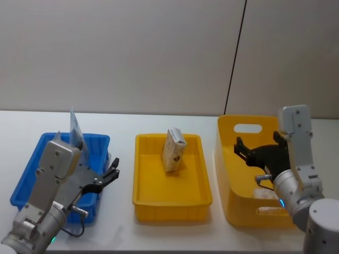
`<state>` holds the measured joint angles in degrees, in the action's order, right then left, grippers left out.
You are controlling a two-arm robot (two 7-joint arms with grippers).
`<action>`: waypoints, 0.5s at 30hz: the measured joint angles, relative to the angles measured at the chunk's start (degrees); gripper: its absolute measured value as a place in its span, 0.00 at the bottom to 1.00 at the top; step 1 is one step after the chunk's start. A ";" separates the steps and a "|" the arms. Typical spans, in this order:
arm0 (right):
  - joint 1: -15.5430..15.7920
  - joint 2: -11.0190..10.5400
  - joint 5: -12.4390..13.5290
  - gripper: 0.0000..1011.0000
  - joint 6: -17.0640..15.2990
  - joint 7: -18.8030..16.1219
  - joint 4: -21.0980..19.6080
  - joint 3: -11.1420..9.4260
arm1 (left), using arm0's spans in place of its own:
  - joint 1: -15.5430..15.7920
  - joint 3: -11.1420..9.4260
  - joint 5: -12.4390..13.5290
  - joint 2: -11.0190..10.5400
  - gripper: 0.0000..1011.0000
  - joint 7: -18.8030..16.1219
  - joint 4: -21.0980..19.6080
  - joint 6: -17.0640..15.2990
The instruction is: Bimanual collaborative sorting of washing and personal care products
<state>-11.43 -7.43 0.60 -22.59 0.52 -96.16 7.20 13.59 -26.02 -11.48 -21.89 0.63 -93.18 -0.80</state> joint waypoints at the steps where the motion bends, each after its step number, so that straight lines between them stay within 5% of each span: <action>1: 0.06 -0.03 0.12 0.99 0.34 -0.30 -0.08 0.02 | 0.00 0.00 0.00 0.00 0.99 0.00 0.00 0.00; 15: 0.99 -0.18 1.54 0.99 4.56 -4.08 -1.63 0.51 | -0.02 0.03 0.13 0.01 0.99 -0.05 -0.02 0.00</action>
<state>-10.44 -7.61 2.14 -18.03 -3.56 -97.79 7.71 13.57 -26.00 -11.35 -21.89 0.58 -93.20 -0.80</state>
